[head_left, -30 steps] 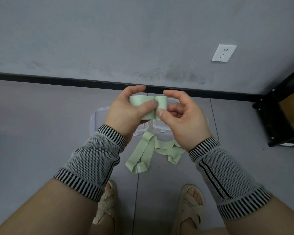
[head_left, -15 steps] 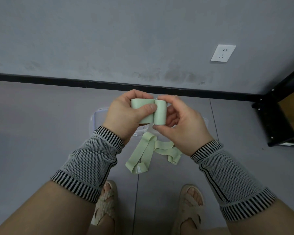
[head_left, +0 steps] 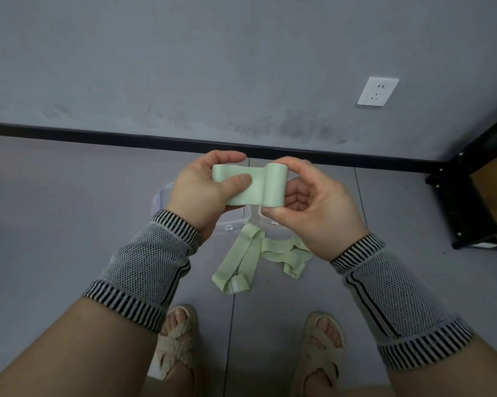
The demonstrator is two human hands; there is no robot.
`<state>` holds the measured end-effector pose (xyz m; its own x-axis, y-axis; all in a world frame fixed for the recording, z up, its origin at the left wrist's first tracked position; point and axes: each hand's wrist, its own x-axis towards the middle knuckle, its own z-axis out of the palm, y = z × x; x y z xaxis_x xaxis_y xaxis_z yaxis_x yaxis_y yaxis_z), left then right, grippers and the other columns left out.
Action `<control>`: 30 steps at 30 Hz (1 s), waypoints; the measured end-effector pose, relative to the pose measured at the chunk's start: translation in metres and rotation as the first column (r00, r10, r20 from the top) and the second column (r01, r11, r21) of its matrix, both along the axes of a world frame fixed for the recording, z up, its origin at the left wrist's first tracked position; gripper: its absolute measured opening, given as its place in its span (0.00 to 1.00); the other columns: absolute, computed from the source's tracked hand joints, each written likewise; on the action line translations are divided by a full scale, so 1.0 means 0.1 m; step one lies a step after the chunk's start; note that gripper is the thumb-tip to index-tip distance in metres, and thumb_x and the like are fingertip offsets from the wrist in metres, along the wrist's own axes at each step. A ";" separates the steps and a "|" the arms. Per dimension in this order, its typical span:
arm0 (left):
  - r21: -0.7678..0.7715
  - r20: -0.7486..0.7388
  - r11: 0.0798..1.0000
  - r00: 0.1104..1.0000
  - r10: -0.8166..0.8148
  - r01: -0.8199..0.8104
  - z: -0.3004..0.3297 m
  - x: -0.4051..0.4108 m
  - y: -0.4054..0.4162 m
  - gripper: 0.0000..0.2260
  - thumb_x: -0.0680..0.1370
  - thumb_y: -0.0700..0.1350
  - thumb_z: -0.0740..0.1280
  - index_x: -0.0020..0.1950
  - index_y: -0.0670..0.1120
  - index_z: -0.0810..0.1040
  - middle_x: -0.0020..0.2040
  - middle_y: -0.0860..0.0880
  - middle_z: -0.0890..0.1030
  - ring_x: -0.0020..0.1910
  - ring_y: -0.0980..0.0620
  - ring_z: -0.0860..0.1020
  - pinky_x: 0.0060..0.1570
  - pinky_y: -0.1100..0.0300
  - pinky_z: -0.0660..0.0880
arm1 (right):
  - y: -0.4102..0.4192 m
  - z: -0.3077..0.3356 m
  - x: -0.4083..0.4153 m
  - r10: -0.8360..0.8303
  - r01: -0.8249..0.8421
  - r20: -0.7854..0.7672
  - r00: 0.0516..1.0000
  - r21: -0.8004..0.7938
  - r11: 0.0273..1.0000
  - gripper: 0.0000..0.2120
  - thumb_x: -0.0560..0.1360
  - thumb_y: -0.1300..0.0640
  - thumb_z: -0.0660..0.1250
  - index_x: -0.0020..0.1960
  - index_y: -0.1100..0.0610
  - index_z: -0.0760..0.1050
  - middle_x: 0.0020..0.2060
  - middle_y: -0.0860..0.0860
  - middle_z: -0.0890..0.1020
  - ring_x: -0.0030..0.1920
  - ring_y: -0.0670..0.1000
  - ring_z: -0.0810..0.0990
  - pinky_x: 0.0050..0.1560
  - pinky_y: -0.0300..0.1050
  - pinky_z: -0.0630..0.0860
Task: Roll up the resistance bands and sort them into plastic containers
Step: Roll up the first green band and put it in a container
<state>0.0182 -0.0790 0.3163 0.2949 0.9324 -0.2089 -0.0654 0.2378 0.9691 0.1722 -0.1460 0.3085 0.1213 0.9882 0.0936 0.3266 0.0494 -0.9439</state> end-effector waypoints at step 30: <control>-0.133 0.105 0.985 0.987 0.125 -0.111 -0.02 0.09 -0.04 0.04 0.76 0.35 0.66 0.49 0.39 0.78 0.41 0.45 0.82 0.37 0.53 0.82 0.37 0.61 0.80 | 0.05 -0.05 -0.03 -0.103 0.083 0.243 0.964 0.094 0.992 0.25 0.67 0.61 0.75 0.57 0.41 0.71 0.34 0.45 0.77 0.34 0.43 0.76 0.39 0.33 0.75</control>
<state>0.0274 -0.0827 0.3143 0.2125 0.9302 -0.2993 -0.2072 0.3423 0.9165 0.1688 -0.1410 0.3036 0.1752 0.9613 0.2126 0.5561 0.0816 -0.8271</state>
